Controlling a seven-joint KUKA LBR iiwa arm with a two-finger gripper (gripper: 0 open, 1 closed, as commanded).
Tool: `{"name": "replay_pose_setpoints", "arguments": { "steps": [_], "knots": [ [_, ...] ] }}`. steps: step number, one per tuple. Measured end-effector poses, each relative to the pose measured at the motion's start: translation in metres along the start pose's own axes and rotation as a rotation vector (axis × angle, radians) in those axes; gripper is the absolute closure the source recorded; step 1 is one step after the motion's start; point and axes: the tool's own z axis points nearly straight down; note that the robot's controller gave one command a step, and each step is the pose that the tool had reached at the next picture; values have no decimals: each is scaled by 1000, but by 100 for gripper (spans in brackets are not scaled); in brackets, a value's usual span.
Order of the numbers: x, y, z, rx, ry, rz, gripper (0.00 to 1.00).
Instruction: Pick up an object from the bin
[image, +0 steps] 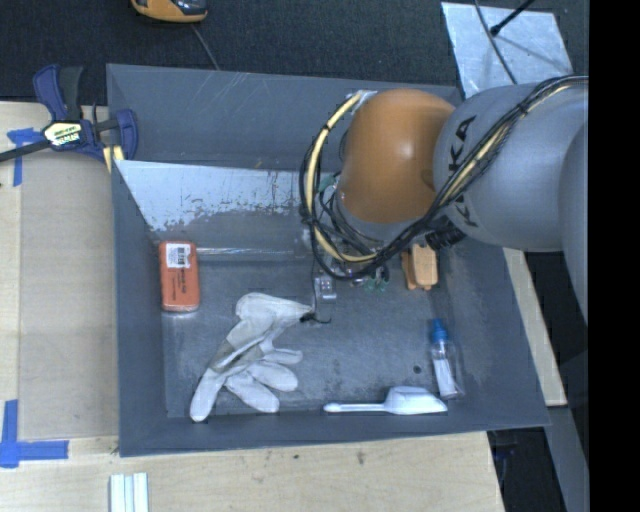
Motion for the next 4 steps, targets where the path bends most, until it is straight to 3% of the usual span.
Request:
{"name": "replay_pose_setpoints", "arguments": {
  "steps": [1, 2, 3, 4],
  "knots": [
    [-2, 0, -5, -1, -8, 1, 0],
    [3, 3, 29, 0, -14, -72, 0],
    [3, 9, 65, -1, -8, -31, 0],
    [0, 9, 88, 0, -7, -155, 100]
  ]
}}
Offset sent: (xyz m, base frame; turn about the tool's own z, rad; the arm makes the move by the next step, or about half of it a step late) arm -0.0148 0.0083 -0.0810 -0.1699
